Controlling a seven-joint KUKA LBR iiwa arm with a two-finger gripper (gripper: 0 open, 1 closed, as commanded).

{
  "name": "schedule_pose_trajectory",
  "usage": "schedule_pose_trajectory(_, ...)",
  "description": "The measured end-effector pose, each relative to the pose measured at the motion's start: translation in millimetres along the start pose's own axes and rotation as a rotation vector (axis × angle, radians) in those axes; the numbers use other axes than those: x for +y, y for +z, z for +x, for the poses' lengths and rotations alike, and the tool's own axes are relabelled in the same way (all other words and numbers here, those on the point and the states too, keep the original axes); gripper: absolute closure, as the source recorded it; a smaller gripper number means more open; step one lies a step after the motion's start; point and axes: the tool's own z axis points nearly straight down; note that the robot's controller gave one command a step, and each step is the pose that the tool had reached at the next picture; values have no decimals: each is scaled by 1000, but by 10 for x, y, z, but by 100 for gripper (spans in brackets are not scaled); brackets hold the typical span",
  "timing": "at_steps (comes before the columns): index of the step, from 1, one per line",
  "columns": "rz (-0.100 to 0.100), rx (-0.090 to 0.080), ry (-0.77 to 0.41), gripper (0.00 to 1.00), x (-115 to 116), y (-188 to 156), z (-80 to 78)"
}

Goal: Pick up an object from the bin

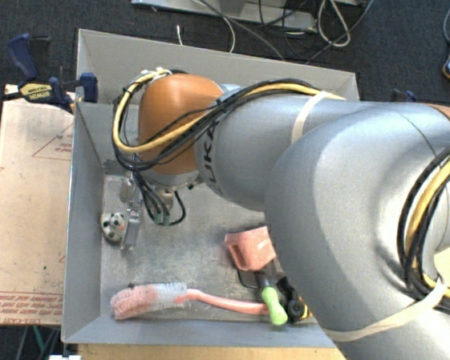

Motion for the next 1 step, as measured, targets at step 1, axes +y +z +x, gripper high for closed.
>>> schedule_pose_trajectory(1,-3,2,12,0,-38,7,168)
